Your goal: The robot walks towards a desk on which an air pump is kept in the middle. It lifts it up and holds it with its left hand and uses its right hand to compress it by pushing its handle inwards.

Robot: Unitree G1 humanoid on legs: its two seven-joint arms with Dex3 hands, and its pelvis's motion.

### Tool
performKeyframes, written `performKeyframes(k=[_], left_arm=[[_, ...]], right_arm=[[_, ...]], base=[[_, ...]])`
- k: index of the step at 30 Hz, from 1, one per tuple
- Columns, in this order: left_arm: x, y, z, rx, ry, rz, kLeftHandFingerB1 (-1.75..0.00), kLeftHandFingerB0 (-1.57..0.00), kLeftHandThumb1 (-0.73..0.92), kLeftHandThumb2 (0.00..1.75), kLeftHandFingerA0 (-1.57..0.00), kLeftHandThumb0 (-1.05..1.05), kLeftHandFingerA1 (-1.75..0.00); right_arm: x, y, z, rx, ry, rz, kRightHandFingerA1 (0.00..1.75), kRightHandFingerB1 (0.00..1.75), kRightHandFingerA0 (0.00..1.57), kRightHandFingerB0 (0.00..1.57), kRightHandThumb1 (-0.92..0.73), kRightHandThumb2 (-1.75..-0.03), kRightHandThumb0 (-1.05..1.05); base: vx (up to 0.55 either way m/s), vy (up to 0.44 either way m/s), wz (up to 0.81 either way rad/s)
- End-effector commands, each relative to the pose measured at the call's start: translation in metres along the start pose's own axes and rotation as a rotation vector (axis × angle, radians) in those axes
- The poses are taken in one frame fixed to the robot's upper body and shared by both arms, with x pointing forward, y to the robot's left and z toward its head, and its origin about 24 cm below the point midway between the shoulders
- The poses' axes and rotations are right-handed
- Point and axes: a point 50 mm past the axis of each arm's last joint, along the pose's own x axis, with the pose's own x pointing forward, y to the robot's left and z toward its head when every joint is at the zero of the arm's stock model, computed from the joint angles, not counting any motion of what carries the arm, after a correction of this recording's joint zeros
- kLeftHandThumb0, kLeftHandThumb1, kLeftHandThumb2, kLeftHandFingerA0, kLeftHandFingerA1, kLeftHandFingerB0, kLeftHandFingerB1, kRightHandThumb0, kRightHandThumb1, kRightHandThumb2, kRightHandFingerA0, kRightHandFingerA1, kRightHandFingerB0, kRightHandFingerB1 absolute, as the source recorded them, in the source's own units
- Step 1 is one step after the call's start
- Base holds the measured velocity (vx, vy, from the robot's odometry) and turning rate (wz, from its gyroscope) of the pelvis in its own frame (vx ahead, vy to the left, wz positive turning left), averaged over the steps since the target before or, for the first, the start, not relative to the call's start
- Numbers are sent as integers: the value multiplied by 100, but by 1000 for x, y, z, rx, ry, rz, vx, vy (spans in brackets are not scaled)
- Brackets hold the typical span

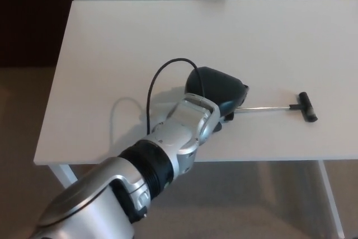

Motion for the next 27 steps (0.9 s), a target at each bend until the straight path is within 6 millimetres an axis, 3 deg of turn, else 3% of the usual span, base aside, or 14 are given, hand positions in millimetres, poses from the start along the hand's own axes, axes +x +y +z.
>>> performKeyframes(k=[1, 2, 3, 4, 7, 8, 10, 11, 13, 14, 21, 23, 24, 27], left_arm=[[-11, -8, -35, -86, 4, -2, -57, -63, 75, 61, -80, -26, -101], [-12, -5, -38, -96, -5, 22, -63, -63, 78, 63, -75, -23, -120], [-13, -4, -40, -101, -12, 38, -63, -63, 78, 63, -75, -23, -120], [-16, 1, -43, -95, -26, 61, -75, -58, 74, 64, -69, -20, -149], [-19, 5, -47, -83, -41, 79, -75, -58, 74, 64, -69, -20, -149], [-22, 7, -48, -105, -56, 92, -124, -46, 80, 62, -68, -19, -162], [-24, 9, -49, -122, -68, 103, -124, -46, 80, 62, -68, -19, -162], [-28, 14, -52, -136, -84, 129, -142, -45, 85, 62, -77, -19, -174], [-33, 19, -57, -144, -101, 157, -142, -45, 85, 62, -77, -19, -174], [-37, 23, -59, -142, -113, 155, -108, -57, 84, 64, -75, -23, -169], [-49, 25, -64, -151, -129, 154, -134, -47, 82, 61, -71, -18, -169], [-53, 25, -64, -148, -133, 155, -147, -42, 80, 53, -69, -18, -175], [-56, 26, -65, -151, -144, 159, -145, -42, 81, 54, -67, -20, -174], [-61, 27, -63, -167, -168, 170, -111, -59, 77, 59, -66, -24, -168]], right_arm=[[-3, 13, 75, 9, -342, -17, 80, 69, 82, 66, -53, -92, -31], [1, 15, 83, 0, -381, -17, 75, 54, 85, 69, -67, -60, -31], [3, 16, 88, -4, -404, -17, 75, 54, 85, 69, -67, -60, -31], [10, 16, 94, -12, -440, -37, 74, 55, 84, 67, -66, -60, -34], [18, 16, 99, -25, -472, -70, 74, 55, 84, 67, -66, -60, -34], [24, 14, 103, -30, -505, -84, 65, 52, 71, 61, -73, -62, -35], [28, 13, 106, -33, -530, -95, 65, 52, 71, 61, -73, -62, -35], [42, 10, 114, -37, -574, -110, 60, 53, 41, 29, -63, -101, -50], [57, 8, 124, -40, -617, -128, 60, 53, 41, 29, -63, -101, -50], [72, 6, 132, -46, -626, -143, 38, 33, 34, 29, -82, -64, -53], [111, 4, 134, 2, -616, -152, 41, 35, 29, 25, -83, -64, -55], [127, 8, 127, 1, -586, -120, 37, 33, 18, 17, -90, -66, -48], [138, 13, 122, -10, -538, -92, 49, 48, 0, 0, -60, -114, -34], [162, 19, 110, -23, -433, -39, 49, 49, 0, 0, -53, -110, -36]], base=[[0, 0, 0], [0, 0, 0], [0, 0, 0], [0, 0, 0], [0, 0, 0], [0, 0, 0], [0, 0, 0], [0, 0, 0], [0, 0, 0], [0, 0, 0], [0, 0, 0], [0, 0, 0], [0, 0, 0], [0, 0, 0]])
